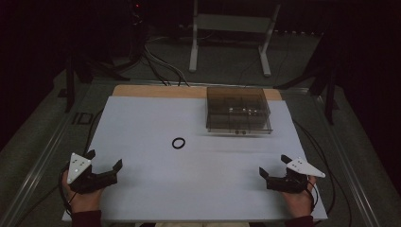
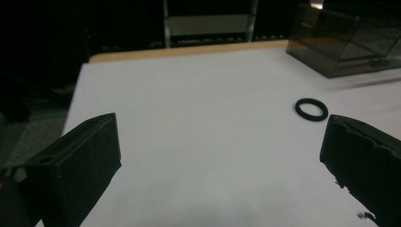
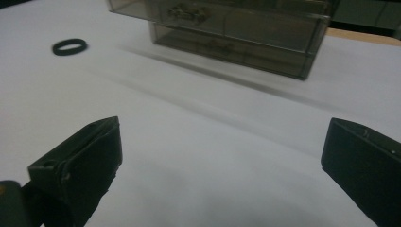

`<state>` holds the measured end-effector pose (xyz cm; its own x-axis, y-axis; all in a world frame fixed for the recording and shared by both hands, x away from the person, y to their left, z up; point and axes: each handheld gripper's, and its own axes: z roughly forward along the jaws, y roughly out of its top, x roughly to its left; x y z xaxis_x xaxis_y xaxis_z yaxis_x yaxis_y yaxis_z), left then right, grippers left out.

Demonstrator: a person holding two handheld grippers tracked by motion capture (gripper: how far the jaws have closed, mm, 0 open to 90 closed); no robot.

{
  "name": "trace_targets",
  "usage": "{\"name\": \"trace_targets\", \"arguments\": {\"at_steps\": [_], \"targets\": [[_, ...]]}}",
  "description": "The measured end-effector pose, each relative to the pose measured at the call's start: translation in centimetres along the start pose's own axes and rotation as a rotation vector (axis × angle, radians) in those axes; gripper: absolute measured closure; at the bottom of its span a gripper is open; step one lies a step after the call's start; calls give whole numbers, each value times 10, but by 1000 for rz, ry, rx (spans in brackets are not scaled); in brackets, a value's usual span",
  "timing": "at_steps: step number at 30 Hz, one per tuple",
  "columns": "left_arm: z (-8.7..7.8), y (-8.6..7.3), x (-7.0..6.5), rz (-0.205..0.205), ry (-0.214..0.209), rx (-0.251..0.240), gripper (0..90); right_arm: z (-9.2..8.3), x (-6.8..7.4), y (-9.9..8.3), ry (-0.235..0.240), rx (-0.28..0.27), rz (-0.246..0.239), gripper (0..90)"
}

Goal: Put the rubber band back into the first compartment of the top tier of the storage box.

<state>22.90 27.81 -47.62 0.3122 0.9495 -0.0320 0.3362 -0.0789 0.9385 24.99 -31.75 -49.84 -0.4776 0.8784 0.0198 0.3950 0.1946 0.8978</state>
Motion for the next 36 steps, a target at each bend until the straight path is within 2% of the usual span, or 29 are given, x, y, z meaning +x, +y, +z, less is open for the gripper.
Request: {"name": "trace_targets", "arguments": {"at_steps": [2,7,10,12,14,17,20,22,26,31,36], "targets": [[-2,1,0,3,5,-11,5,0,1,0,0,0,-1,0],[0,-1,0,7,24,3,5,1,3,0,1,-2,-18,0],[-2,-1,0,7,29,-20,6,-1,3,0,-2,-24,-25,0],[-3,2,-1,20,52,-29,6,-1,3,-1,-2,-19,-25,0],[-4,6,-2,33,51,-37,6,-1,3,-1,-2,-17,-23,0],[-4,11,-4,30,43,-39,6,-2,4,-1,-6,-14,-32,0],[-5,15,-7,28,48,-30,9,-3,5,-2,-8,-14,-19,0],[-5,19,-9,36,73,-23,27,-3,5,-2,-8,-15,-19,0],[-4,26,-10,45,70,-16,33,-2,7,-2,-10,-16,-19,0],[-1,35,-9,16,51,10,5,-2,8,-2,-10,-18,-24,0],[3,40,-9,24,36,10,5,-2,9,-1,-8,-16,-29,0]]}}
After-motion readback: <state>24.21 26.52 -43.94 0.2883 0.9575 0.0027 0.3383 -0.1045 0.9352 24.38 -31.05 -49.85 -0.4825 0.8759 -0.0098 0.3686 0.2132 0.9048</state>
